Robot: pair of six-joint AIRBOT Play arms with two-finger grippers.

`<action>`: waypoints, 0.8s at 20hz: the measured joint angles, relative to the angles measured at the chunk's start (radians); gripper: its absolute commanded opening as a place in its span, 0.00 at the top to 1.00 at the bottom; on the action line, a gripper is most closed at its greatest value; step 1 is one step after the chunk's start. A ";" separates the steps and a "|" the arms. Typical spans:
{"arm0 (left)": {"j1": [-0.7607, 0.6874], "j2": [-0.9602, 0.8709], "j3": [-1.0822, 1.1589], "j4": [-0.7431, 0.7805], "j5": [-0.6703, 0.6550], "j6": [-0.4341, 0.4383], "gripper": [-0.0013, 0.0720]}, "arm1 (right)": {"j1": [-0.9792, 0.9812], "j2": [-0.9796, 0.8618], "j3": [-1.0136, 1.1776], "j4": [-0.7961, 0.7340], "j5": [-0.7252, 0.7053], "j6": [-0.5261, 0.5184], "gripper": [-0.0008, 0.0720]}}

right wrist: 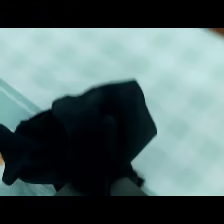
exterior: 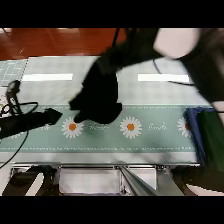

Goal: Fold the shirts.

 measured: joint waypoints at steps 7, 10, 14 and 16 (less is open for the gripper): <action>-0.042 -0.174 -0.032 -0.031 0.092 0.011 0.29 | -0.141 -0.023 -0.378 -0.010 -0.014 0.053 0.40; -0.034 -0.292 0.012 -0.084 0.083 0.046 0.29 | -0.234 -0.011 -0.421 0.017 0.044 0.023 0.42; -0.028 -0.424 0.033 -0.140 0.040 0.107 0.29 | -0.418 0.064 -0.488 0.008 0.075 0.008 0.43; -0.027 -0.489 0.036 -0.174 0.026 0.137 0.29 | -0.515 0.110 -0.577 0.092 0.027 0.003 0.43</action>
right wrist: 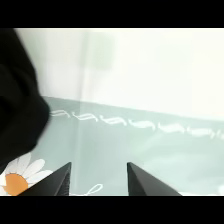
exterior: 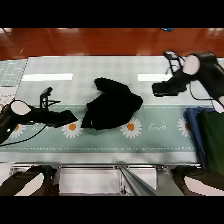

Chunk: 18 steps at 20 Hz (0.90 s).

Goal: Fold the shirts.

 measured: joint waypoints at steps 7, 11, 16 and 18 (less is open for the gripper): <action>-0.001 -0.227 0.004 -0.252 -0.006 0.169 0.29 | -0.150 0.113 -0.294 0.311 -0.160 -0.134 0.43; -0.041 -0.318 0.008 -0.405 -0.012 0.254 0.47 | -0.163 0.127 -0.337 0.396 -0.204 -0.176 0.43; -0.077 -0.373 0.026 -0.453 -0.013 0.326 0.96 | -0.167 0.106 -0.350 0.509 -0.274 -0.211 0.43; -0.068 -0.379 0.034 -0.459 -0.025 0.340 0.96 | -0.167 0.080 -0.349 0.554 -0.288 -0.230 0.43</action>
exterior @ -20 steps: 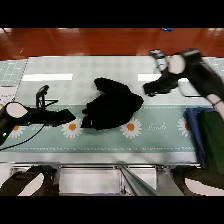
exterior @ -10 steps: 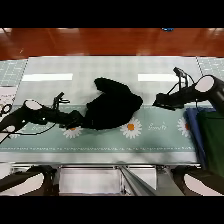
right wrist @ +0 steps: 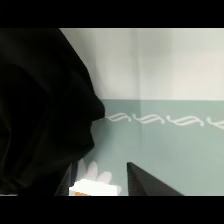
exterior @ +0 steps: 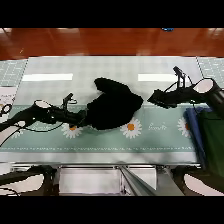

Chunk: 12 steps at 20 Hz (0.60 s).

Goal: Fold the shirts.

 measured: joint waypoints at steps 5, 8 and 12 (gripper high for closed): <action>0.020 -0.006 0.010 0.014 -0.020 0.014 0.96 | 0.000 -0.102 0.061 0.067 -0.002 -0.025 0.43; 0.023 -0.006 0.011 0.018 -0.023 0.018 0.96 | -0.001 -0.172 0.106 0.111 -0.001 -0.041 0.43; 0.024 -0.006 0.011 0.020 -0.022 0.019 0.96 | 0.024 -0.272 0.138 0.182 0.000 -0.082 0.62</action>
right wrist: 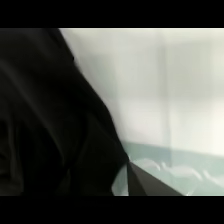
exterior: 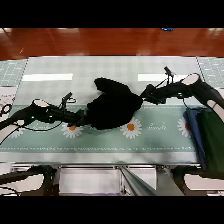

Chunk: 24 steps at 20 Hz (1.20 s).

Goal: Fold the shirts.

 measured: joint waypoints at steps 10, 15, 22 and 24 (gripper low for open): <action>0.154 0.176 0.203 0.003 -0.133 -0.007 0.96 | 0.045 0.065 0.328 -0.192 0.184 -0.006 0.95; 0.245 0.361 0.467 0.002 -0.192 -0.077 0.96 | 0.044 0.315 0.572 -0.364 0.272 0.040 0.95; 0.280 0.567 0.888 -0.005 -0.206 -0.166 0.96 | 0.044 0.613 0.839 -0.453 0.377 0.064 0.95; 0.282 0.620 0.972 -0.002 -0.206 -0.186 0.96 | 0.044 0.680 0.870 -0.465 0.426 0.076 0.95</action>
